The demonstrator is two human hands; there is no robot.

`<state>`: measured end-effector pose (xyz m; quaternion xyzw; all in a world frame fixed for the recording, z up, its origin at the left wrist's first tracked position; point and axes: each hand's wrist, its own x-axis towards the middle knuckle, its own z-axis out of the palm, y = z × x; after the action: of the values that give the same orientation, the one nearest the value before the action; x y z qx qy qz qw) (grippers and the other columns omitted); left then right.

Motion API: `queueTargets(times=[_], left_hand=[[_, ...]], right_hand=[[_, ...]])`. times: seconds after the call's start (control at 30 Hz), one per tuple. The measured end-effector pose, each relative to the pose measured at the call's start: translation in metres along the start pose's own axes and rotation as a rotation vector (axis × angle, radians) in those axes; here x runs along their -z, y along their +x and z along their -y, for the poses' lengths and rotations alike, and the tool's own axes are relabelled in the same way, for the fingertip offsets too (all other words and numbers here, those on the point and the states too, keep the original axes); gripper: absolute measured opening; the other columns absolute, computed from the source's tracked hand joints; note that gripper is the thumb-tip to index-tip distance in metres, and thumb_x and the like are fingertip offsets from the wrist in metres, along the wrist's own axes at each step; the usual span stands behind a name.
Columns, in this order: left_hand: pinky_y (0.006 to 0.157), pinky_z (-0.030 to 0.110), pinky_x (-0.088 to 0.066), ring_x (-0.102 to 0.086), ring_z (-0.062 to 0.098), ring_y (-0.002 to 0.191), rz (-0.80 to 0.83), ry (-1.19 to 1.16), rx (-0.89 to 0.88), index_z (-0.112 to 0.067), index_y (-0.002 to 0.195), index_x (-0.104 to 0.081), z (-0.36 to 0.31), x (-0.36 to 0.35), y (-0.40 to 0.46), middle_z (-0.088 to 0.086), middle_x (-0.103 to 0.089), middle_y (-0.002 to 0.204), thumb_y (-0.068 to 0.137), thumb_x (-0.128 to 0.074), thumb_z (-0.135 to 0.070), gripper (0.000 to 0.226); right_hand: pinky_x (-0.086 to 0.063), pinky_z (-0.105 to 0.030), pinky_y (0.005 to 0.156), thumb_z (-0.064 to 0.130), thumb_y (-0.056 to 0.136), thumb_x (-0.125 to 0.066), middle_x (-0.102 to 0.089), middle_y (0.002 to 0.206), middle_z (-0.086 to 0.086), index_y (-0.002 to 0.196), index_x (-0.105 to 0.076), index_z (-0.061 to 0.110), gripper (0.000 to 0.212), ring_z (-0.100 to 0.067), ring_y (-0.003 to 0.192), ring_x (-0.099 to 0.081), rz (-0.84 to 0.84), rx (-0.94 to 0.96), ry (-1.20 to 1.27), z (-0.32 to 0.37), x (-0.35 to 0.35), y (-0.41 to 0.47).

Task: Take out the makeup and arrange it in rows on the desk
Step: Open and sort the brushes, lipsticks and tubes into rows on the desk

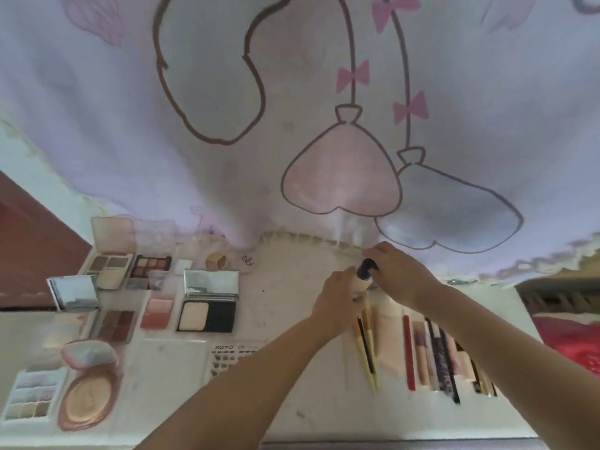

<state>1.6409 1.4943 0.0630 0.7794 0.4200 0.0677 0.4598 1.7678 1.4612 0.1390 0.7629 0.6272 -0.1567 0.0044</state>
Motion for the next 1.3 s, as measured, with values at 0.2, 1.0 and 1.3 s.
queueTargets(times=[0.2,1.0,1.3], left_hand=[[0.076,0.038,-0.051,-0.062,0.026,0.09,0.054,0.041,0.136,-0.02,0.098,-0.06,-0.002,-0.017,0.051,0.005,-0.064,0.098,0.078,-0.054,-0.029,0.022],[0.055,0.029,-0.055,-0.059,0.016,0.062,-0.036,-0.443,-0.119,-0.011,0.112,-0.052,0.002,0.121,-0.132,0.01,-0.061,0.079,0.096,-0.051,-0.029,0.024],[0.068,0.033,-0.056,-0.059,0.016,0.075,-0.046,-0.112,-0.07,-0.023,0.122,-0.047,0.021,0.145,-0.164,0.004,-0.061,0.098,0.091,-0.057,-0.04,0.037]], right_hand=[[-0.044,-0.027,0.07,0.001,0.092,-0.047,-0.054,0.115,-0.02,0.117,-0.053,0.0,0.026,-0.034,0.097,-0.06,0.302,-0.383,-0.529,0.009,-0.016,0.026],[-0.028,-0.019,0.05,0.037,0.096,-0.043,-0.041,0.06,0.004,0.068,-0.042,0.014,0.037,-0.01,0.051,-0.034,-0.089,0.23,0.42,0.119,0.054,-0.022],[-0.039,-0.02,0.054,0.049,0.098,-0.031,-0.056,0.059,0.002,0.08,-0.055,0.015,0.046,-0.011,0.046,-0.048,0.332,0.126,0.365,0.143,0.068,-0.047]])
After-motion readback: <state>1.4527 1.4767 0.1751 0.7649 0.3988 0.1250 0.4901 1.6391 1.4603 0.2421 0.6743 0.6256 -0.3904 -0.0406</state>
